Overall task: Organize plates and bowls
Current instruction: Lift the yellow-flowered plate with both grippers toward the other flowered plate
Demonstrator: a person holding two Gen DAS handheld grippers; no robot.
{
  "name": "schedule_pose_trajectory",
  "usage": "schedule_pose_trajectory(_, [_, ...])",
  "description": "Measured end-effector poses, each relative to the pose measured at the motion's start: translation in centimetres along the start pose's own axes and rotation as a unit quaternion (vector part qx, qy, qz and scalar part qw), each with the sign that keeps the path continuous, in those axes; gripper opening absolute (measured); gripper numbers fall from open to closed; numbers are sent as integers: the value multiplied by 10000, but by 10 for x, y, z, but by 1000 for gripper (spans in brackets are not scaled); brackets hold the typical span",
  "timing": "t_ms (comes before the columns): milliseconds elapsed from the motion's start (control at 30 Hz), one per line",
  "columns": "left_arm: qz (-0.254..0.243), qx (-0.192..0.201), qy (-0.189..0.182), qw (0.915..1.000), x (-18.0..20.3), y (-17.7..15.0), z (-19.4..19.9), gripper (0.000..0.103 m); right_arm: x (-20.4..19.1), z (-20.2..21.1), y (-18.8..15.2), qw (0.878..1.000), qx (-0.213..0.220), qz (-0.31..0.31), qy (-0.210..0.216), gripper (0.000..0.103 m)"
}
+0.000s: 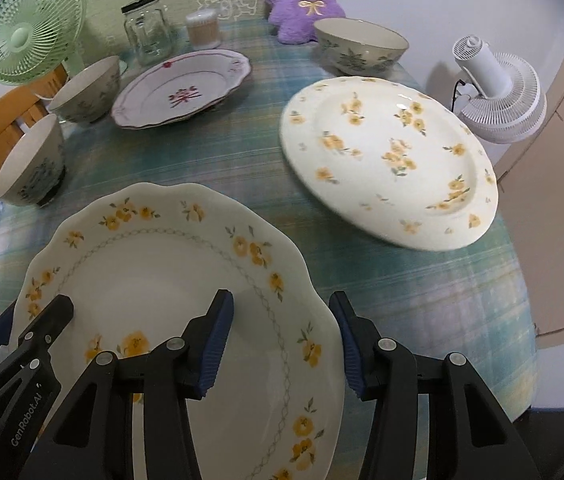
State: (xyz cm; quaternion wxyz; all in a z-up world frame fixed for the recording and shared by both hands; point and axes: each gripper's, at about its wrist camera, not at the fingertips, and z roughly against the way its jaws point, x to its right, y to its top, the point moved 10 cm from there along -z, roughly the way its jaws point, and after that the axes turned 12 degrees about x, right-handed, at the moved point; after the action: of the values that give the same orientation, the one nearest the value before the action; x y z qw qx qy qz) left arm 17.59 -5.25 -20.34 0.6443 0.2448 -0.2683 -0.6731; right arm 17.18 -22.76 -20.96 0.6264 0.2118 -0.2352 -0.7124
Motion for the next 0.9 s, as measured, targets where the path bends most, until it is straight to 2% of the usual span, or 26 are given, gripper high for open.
schedule_pose_trajectory(400, [101, -115, 380, 9992, 23, -9, -14, 43, 24, -24, -5, 9995, -167, 129, 232, 53])
schedule_pose_trajectory(733, [171, -208, 432, 9987, 25, -15, -14, 49, 23, -31, -2, 9985, -84, 43, 542, 56])
schedule_pose_trajectory(800, [266, -201, 517, 9981, 22, -13, -9, 64, 22, -30, -1, 9975, -94, 13, 706, 57])
schedule_pose_trajectory(900, [344, -189, 564, 9976, 23, -10, 3, 72, 22, -22, 4, 9967, -63, 115, 801, 59])
